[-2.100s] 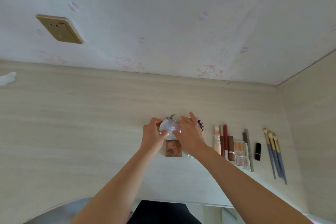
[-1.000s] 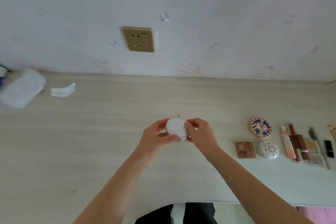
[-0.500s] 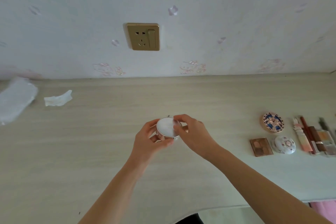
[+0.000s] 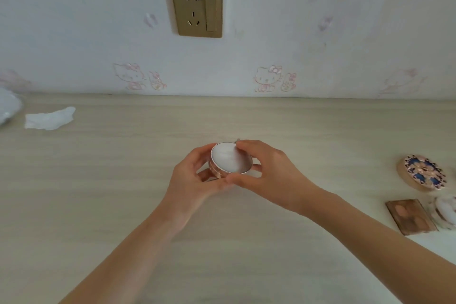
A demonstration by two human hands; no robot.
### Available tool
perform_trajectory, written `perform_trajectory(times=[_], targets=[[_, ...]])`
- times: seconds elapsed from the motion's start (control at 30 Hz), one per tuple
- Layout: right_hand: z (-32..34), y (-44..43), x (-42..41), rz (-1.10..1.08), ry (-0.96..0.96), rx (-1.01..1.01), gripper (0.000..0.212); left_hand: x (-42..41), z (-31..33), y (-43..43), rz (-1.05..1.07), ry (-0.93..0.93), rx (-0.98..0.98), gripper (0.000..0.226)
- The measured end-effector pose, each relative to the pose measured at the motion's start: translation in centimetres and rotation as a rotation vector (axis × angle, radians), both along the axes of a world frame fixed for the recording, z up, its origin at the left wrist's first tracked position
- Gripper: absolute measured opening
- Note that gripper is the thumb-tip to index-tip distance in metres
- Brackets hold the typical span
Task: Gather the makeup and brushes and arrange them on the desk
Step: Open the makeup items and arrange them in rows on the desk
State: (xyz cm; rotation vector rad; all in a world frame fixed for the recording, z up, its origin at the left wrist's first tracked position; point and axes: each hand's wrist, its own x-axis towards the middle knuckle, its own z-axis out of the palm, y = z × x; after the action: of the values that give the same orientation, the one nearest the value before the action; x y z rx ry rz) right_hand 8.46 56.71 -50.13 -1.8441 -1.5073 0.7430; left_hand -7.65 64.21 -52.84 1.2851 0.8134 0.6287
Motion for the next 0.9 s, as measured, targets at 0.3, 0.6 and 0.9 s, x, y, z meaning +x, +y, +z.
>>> perform_trajectory(times=[0.3, 0.6, 0.9], targets=[[-1.5, -1.3, -1.0, -0.028, -0.047, 0.069, 0.069, -1.4, -1.8, -0.6, -0.056, 0.009, 0.175, 0.075], [0.3, -8.2, -6.8, 0.001, -0.183, 0.09, 0.074, -6.6, -0.7, -6.7, -0.137, 0.007, 0.293, 0.063], [1.0, -10.7, -8.3, 0.201, -0.343, 0.03, 0.081, -9.6, -1.0, -9.6, -0.174, 0.037, 0.276, 0.07]])
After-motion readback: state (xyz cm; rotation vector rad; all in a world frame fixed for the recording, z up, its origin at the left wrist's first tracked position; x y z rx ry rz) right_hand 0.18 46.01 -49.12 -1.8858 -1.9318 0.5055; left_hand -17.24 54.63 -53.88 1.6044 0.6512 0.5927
